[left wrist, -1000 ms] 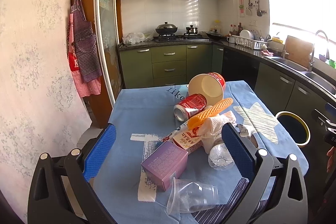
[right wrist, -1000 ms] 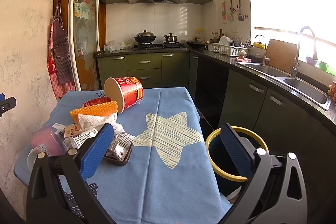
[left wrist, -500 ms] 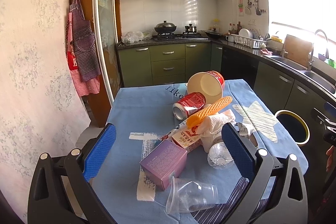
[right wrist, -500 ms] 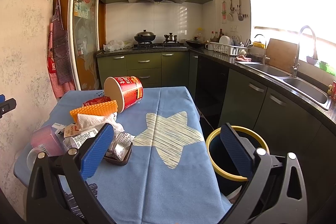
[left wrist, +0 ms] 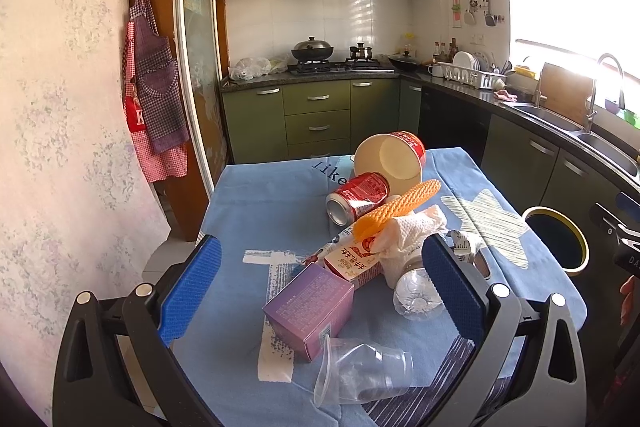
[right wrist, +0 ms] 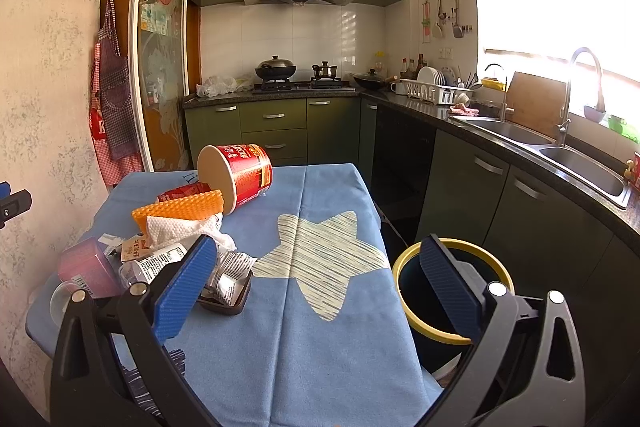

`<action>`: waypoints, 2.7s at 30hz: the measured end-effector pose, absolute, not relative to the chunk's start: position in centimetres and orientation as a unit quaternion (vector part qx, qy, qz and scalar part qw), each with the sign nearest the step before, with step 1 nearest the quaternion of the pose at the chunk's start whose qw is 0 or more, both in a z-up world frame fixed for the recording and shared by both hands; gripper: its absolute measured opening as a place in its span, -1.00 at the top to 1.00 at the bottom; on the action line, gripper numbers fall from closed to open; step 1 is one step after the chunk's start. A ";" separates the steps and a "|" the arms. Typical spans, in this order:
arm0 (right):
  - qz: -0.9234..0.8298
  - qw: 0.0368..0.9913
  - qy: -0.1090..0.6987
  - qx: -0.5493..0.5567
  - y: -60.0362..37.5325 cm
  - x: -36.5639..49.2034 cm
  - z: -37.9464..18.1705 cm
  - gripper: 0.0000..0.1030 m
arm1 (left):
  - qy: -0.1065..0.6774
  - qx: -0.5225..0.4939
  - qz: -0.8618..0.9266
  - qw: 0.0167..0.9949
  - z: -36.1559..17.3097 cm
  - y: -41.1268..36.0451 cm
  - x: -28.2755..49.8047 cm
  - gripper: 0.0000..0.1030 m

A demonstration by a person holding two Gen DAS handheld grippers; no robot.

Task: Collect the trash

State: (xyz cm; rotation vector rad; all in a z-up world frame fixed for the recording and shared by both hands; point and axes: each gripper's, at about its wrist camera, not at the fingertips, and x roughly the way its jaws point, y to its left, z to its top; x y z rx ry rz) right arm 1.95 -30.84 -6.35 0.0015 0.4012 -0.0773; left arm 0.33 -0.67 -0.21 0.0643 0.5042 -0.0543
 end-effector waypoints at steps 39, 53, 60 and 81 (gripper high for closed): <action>-0.048 0.978 0.203 -0.011 -30.8 4.3 -6.7 -0.88 | 0.283 0.012 -0.051 0.958 -1.1 0.1 3.8 -0.93; 0.020 0.972 0.218 -0.087 -24.7 18.1 -6.0 -0.88 | 0.312 0.024 -0.053 0.948 -2.2 4.4 18.5 -0.93; 0.058 0.961 0.240 -0.127 -20.9 25.0 -6.8 -0.82 | 0.328 0.001 -0.066 0.942 -5.0 6.0 26.2 -0.93; -0.053 0.937 0.279 -0.202 -20.8 38.5 -11.1 0.86 | 0.334 -0.015 -0.067 0.940 -12.8 6.7 32.2 -0.93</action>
